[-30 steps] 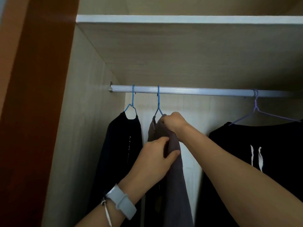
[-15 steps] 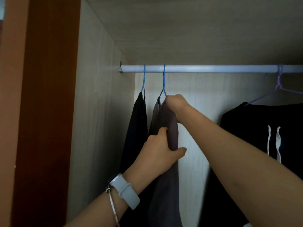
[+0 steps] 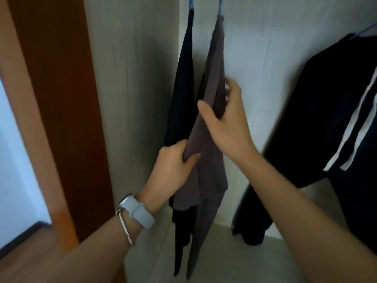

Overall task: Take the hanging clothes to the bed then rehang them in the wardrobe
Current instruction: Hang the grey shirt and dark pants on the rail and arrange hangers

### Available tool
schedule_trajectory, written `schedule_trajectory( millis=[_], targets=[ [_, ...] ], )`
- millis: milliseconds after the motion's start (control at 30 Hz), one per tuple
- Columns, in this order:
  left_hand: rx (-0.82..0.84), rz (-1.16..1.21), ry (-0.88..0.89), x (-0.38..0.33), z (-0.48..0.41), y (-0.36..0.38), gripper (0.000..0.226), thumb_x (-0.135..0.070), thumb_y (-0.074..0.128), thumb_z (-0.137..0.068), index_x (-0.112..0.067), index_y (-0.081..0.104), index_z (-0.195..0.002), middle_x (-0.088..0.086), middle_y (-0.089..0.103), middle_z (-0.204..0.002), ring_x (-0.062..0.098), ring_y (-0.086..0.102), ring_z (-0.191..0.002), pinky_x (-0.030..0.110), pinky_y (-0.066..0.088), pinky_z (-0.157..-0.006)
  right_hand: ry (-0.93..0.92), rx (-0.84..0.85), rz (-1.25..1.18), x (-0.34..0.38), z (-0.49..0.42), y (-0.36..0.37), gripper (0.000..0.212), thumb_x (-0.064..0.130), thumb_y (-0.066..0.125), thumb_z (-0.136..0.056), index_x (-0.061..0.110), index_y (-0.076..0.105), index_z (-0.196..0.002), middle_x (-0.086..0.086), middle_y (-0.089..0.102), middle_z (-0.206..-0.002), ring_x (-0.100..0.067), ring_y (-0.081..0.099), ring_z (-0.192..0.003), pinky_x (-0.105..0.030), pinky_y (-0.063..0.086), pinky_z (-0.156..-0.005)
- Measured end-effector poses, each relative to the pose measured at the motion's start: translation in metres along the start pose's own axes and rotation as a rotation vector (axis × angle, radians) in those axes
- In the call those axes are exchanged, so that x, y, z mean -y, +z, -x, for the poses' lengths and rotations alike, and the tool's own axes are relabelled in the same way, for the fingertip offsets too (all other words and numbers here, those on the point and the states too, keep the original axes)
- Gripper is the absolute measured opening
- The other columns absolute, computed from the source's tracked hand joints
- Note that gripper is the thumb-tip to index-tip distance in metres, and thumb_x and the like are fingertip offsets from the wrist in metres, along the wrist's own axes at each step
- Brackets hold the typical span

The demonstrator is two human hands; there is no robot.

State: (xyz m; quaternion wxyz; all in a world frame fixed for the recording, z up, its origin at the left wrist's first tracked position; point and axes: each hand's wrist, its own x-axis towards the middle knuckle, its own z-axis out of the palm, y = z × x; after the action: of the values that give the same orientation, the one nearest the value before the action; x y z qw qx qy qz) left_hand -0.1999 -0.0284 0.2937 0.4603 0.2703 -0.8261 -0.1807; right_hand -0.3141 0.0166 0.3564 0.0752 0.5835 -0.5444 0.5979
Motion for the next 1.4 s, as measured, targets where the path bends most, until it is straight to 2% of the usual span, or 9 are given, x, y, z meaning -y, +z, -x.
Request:
schedule_trajectory(
  millis=[200, 267, 433, 600, 833, 967, 1100, 1267, 1400],
  targets=[
    [0.209, -0.041, -0.473, 0.068, 0.153, 0.023, 0.016, -0.010, 0.058, -0.087, -0.009, 0.066, -0.101, -0.003, 0.069, -0.090, -0.003, 0.059, -0.080, -0.005, 0.040, -0.064, 0.378, 0.308, -0.018, -0.102, 0.170, 0.020, 0.075, 0.042, 0.064, -0.076, 0.019, 0.031, -0.139, -0.001, 0.047, -0.138, -0.018, 0.046, -0.127, -0.039, 0.041, -0.106],
    [0.254, -0.052, -0.652, 0.087, 0.223, 0.022, 0.016, -0.012, 0.058, -0.088, -0.028, 0.062, -0.085, -0.024, 0.066, -0.078, -0.017, 0.057, -0.070, 0.003, 0.043, -0.068, 0.554, 0.542, 0.158, -0.135, 0.234, 0.025, 0.062, 0.027, 0.064, -0.083, 0.012, 0.037, -0.137, -0.009, 0.045, -0.139, -0.025, 0.043, -0.129, -0.039, 0.039, -0.104],
    [0.346, -0.132, -1.153, 0.112, 0.398, -0.009, 0.038, -0.013, 0.055, -0.088, -0.045, 0.048, -0.068, -0.024, 0.057, -0.067, -0.002, 0.066, -0.079, 0.011, 0.042, -0.068, 0.902, 1.237, 0.353, -0.172, 0.358, 0.030, 0.044, 0.020, 0.049, -0.092, 0.008, 0.044, -0.135, -0.009, 0.049, -0.139, -0.022, 0.049, -0.126, -0.027, 0.038, -0.103],
    [0.303, -0.074, -1.612, 0.105, 0.532, -0.049, 0.033, -0.011, 0.059, -0.085, -0.037, 0.052, -0.068, -0.003, 0.067, -0.077, 0.022, 0.068, -0.092, 0.026, 0.044, -0.074, 0.932, 1.626, 0.389, -0.158, 0.403, 0.074, 0.020, 0.019, 0.053, -0.087, 0.017, 0.057, -0.068, -0.001, 0.059, -0.075, -0.013, 0.055, -0.072, -0.033, 0.048, -0.086],
    [-0.209, 0.098, -2.065, 0.123, 0.609, -0.107, 0.008, -0.024, 0.060, -0.061, -0.017, 0.061, -0.057, 0.018, 0.067, -0.082, 0.029, 0.064, -0.076, 0.038, 0.049, -0.075, 0.955, 1.788, 0.358, -0.117, 0.437, 0.203, 0.026, 0.018, 0.048, -0.090, 0.019, 0.054, -0.065, -0.004, 0.058, -0.071, -0.017, 0.052, -0.067, -0.013, 0.032, -0.046],
    [-0.425, 0.179, -2.135, 0.148, 0.617, -0.145, 0.009, -0.004, 0.062, -0.084, 0.000, 0.070, -0.087, 0.015, 0.063, -0.092, 0.020, 0.054, -0.083, 0.024, 0.041, -0.068, 0.890, 1.861, 0.384, -0.081, 0.440, 0.290, 0.022, 0.017, 0.046, -0.092, 0.017, 0.054, -0.071, -0.003, 0.053, -0.072, -0.014, 0.047, -0.064, -0.022, 0.033, -0.056],
    [-0.717, 0.325, -2.192, 0.168, 0.630, -0.185, 0.022, 0.001, 0.053, -0.088, 0.014, 0.060, -0.104, 0.018, 0.057, -0.092, 0.023, 0.051, -0.078, 0.007, 0.038, -0.036, 0.723, 1.927, 0.344, -0.038, 0.429, 0.384, 0.024, 0.015, 0.048, -0.091, 0.016, 0.057, -0.069, -0.004, 0.055, -0.073, -0.015, 0.051, -0.070, -0.027, 0.043, -0.067],
    [-1.065, 0.426, -2.208, 0.187, 0.650, -0.230, 0.016, -0.009, 0.048, -0.093, 0.002, 0.058, -0.099, 0.018, 0.059, -0.104, 0.026, 0.054, -0.092, 0.027, 0.040, -0.067, 0.545, 1.946, 0.285, 0.024, 0.421, 0.488, 0.011, 0.020, 0.045, -0.095, 0.019, 0.056, -0.095, -0.003, 0.063, -0.093, -0.018, 0.058, -0.087, -0.022, 0.042, -0.064],
    [-1.322, 0.492, -2.220, 0.193, 0.677, -0.244, 0.018, -0.011, 0.046, -0.094, -0.003, 0.055, -0.108, 0.015, 0.060, -0.104, 0.025, 0.056, -0.091, 0.028, 0.038, -0.065, 0.361, 2.062, 0.331, 0.068, 0.436, 0.563, 0.013, 0.020, 0.044, -0.096, 0.019, 0.057, -0.098, -0.001, 0.063, -0.091, -0.021, 0.061, -0.093, -0.024, 0.042, -0.065]
  ],
)
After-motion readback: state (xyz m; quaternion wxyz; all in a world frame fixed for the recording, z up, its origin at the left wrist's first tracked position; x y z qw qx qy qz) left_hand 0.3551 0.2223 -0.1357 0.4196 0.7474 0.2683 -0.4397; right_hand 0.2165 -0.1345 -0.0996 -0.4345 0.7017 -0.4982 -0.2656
